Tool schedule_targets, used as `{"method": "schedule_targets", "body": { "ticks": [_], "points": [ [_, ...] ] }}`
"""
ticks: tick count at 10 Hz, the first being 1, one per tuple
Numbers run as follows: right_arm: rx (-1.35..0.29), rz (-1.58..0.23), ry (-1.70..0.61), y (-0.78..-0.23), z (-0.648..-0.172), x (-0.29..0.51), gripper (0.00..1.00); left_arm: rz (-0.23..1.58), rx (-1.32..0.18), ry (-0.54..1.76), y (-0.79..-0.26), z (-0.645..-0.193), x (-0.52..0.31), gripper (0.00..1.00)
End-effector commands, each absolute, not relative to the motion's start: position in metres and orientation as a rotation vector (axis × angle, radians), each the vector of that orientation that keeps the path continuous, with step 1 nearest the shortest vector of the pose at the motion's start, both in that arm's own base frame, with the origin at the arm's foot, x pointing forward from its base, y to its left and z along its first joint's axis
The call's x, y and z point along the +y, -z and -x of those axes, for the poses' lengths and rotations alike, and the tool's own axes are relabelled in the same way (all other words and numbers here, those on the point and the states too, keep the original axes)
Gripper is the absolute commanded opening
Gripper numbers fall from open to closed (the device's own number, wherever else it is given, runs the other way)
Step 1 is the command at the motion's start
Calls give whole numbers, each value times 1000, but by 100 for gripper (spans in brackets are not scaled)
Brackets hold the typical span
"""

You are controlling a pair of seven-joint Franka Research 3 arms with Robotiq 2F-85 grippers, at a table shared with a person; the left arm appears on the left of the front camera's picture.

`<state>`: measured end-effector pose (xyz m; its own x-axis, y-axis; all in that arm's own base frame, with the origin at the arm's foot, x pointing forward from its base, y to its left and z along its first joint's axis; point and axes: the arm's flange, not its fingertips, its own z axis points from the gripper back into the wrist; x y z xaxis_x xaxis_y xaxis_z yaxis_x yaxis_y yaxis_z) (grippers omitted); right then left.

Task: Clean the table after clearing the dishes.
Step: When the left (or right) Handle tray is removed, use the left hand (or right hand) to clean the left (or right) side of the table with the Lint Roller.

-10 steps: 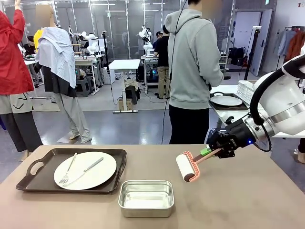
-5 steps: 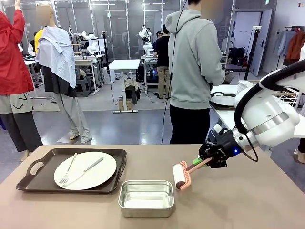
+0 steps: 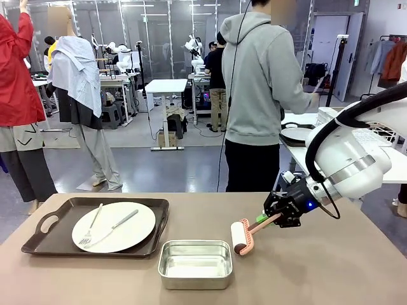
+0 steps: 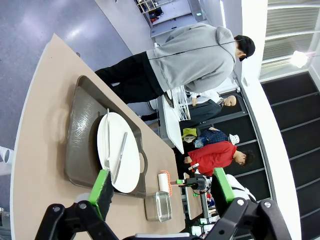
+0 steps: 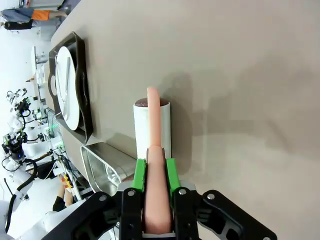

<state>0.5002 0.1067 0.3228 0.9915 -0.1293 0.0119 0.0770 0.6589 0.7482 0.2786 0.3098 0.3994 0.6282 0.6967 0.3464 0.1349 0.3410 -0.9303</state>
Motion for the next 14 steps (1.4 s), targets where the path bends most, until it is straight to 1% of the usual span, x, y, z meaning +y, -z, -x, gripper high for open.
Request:
{"method": "schedule_targets", "body": {
  "ticks": [1, 4, 7, 11, 12, 14],
  "points": [
    [-89, -792, 110, -314, -498, 82, 20, 1207, -858, -424, -400, -276, 312, 100],
    [-138, -722, 67, -309, -495, 18, 20, 1207, -858, -424, -400, -276, 312, 100],
    [-163, -596, 83, -307, -503, -55, 20, 1207, -858, -424, -400, -276, 312, 100],
    [-182, -267, 129, -314, -489, -95, 20, 1207, -858, -424, -400, -276, 312, 100],
    [-214, -141, 160, -320, -484, -99, 20, 1207, -858, -424, -400, -276, 312, 100],
    [-215, -28, 201, -333, -474, -103, 20, 1207, -858, -424, -400, -276, 312, 100]
  ]
}}
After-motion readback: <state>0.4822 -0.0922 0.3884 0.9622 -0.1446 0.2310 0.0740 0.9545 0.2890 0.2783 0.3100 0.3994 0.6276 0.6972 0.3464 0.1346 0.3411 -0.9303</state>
